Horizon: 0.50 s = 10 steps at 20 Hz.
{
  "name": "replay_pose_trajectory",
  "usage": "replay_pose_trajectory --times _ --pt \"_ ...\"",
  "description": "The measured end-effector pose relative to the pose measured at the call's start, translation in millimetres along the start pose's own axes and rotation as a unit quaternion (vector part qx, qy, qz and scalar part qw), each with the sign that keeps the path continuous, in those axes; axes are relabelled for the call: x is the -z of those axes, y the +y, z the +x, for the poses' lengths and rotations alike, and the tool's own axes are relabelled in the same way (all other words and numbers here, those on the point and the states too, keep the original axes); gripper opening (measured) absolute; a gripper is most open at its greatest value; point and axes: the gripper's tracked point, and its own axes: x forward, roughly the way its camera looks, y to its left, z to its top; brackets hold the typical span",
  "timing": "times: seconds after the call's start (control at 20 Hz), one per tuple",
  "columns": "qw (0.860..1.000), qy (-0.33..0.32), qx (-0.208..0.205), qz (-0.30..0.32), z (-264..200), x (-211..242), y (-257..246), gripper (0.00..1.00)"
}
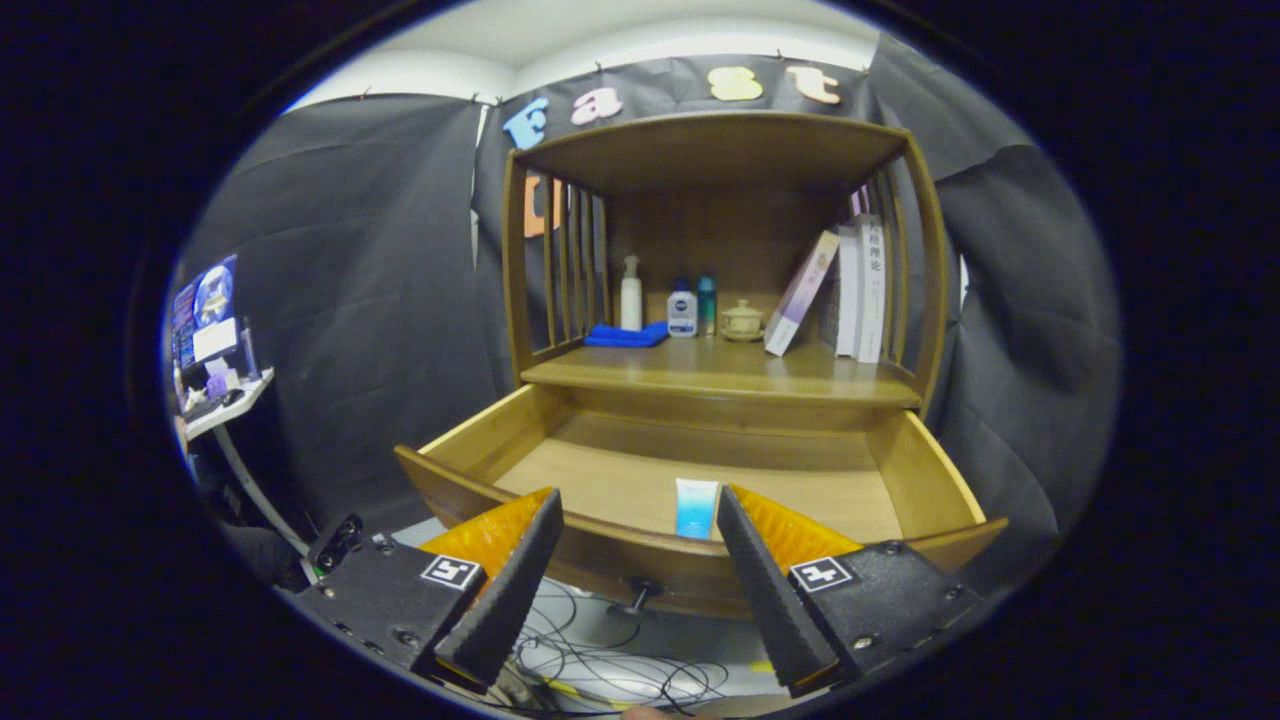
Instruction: Pull open the drawer, take out the items inside it, and place them on the countertop above the cabinet.
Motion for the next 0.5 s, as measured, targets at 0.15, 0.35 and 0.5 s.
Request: replay_pose_trajectory --times 0.15,0.35,0.5 --pt "0.999 0.031 -0.012 -0.004 22 -18 -4 0.97" --pt "0.991 0.133 0.012 -0.02 54 -14 -26 0.97" --pt "0.981 0.191 -0.003 -0.037 78 -9 -25 0.97"
